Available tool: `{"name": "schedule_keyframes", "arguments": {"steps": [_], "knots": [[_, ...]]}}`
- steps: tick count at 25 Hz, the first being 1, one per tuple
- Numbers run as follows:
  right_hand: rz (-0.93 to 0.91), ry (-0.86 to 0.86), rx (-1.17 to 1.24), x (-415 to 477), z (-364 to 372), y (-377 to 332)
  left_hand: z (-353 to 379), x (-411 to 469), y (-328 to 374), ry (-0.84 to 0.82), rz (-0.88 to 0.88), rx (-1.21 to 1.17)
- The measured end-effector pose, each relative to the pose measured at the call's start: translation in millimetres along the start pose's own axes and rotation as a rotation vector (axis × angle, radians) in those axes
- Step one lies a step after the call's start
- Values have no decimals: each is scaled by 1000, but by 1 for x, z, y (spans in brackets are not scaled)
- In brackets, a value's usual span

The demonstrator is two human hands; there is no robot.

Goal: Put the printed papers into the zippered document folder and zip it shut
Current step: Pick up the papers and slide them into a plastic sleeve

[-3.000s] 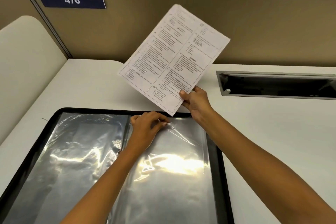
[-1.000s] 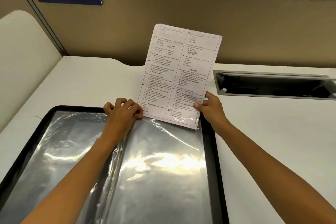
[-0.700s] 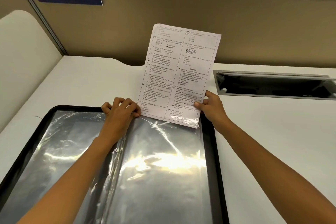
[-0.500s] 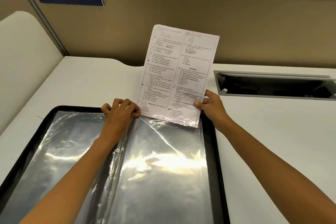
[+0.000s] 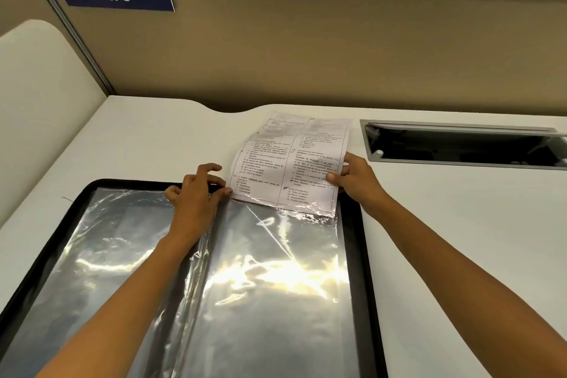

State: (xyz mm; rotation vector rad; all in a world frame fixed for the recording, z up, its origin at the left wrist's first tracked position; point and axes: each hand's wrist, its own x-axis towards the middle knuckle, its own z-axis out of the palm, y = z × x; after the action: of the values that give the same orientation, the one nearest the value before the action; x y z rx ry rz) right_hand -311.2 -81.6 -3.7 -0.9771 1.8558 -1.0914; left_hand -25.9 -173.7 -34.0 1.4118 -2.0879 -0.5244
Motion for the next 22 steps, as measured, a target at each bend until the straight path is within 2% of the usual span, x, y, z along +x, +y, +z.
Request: {"name": "schedule_keyframes", "arguments": {"steps": [4,9,12,14,18,20,22], "knots": [[18,0,-37,0,-2,2,2,7,-8,-76,-56,-81],[94,-105,-80,8,-8,2,4,15,-3,-91,-157,-103],[120,-130,-102,9,-9,2,2,21,-10,-176,-157,-128],[116,-120,-131,9,-8,3,-2,22,-6,-200,-135,-105],[110,-132,-192,9,-7,2,-5,10,14,-144,15,96],[102,-165,-218,7,-8,-1,-3,2,14,-157,97,102],[92,-211,-240,4,-7,-3,2,-3,10,-120,105,84]]}}
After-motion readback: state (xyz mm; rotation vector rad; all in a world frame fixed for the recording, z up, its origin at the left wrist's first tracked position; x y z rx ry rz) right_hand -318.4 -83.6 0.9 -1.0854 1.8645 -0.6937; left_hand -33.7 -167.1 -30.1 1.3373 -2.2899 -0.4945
